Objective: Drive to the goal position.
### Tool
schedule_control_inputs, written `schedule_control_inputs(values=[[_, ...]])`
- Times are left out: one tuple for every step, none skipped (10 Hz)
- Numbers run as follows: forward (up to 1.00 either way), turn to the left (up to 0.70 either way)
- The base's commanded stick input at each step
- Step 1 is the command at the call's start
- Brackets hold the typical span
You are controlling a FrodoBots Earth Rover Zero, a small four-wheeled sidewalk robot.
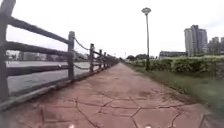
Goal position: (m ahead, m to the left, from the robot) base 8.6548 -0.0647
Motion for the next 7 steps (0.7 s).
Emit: schedule_control_inputs(values=[[1.00,0.01],[1.00,0.01],[1.00,0.01],[1.00,0.01],[1.00,0.01],[1.00,0.01],[1.00,0.01]])
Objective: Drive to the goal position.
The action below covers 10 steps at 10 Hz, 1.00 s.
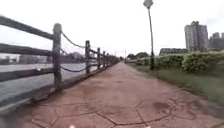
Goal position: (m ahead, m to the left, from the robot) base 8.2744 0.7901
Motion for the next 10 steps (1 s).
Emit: schedule_control_inputs(values=[[1.00,-0.09],[1.00,-0.29],[1.00,-0.39],[1.00,-0.39],[1.00,-0.39],[1.00,-0.39],[1.00,-0.39],[1.00,-0.39],[1.00,-0.39],[1.00,-0.21]])
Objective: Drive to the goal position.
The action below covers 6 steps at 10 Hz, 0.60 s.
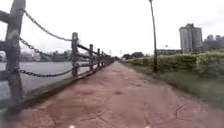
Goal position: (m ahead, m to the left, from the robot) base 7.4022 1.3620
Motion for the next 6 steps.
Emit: schedule_control_inputs(values=[[1.00,0.01],[1.00,0.01],[1.00,0.01],[1.00,0.01],[1.00,0.01],[1.00,0.01]])
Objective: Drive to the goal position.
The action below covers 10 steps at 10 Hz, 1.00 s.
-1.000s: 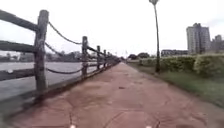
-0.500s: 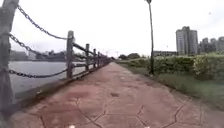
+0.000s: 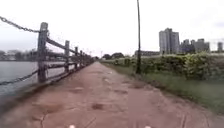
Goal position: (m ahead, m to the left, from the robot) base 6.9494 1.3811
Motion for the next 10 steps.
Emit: schedule_control_inputs(values=[[1.00,0.01],[1.00,0.01],[1.00,0.01],[1.00,0.01],[1.00,0.01],[1.00,0.01],[1.00,0.01],[1.00,0.01],[1.00,0.01],[1.00,0.01]])
